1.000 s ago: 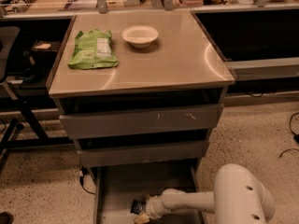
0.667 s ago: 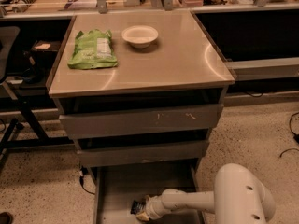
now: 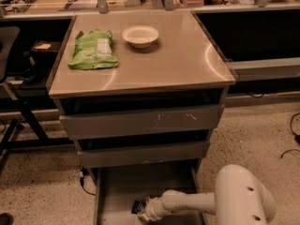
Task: Pick rxbar blueberry from bottom drawer and place on counter
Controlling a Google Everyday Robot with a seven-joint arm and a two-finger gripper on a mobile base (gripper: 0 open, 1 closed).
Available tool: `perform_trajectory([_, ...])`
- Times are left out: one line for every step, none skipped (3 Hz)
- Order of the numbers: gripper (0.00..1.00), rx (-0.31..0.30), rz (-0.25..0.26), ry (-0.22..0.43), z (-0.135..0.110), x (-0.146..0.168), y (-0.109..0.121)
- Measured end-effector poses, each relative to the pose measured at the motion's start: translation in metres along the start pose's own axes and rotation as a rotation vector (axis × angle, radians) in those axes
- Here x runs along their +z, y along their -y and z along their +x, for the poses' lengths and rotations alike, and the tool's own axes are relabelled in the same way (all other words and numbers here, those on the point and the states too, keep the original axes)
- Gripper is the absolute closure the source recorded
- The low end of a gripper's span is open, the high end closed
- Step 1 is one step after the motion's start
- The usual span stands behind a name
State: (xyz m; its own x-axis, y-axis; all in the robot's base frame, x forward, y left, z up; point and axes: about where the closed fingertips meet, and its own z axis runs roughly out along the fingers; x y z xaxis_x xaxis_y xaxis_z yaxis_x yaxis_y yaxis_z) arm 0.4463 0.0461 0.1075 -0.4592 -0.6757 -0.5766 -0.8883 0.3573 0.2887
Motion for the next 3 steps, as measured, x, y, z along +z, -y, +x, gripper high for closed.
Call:
perform_trajectory([1.0, 0.0, 0.0, 0.0, -0.0003, -0.0004, -0.0001])
perform_trajectory([1.0, 0.0, 0.0, 0.0, -0.0048, -0.0057, -0.0018])
perform_trajectory([1.0, 0.0, 0.0, 0.0, -0.0067, -0.0089, -0.0022])
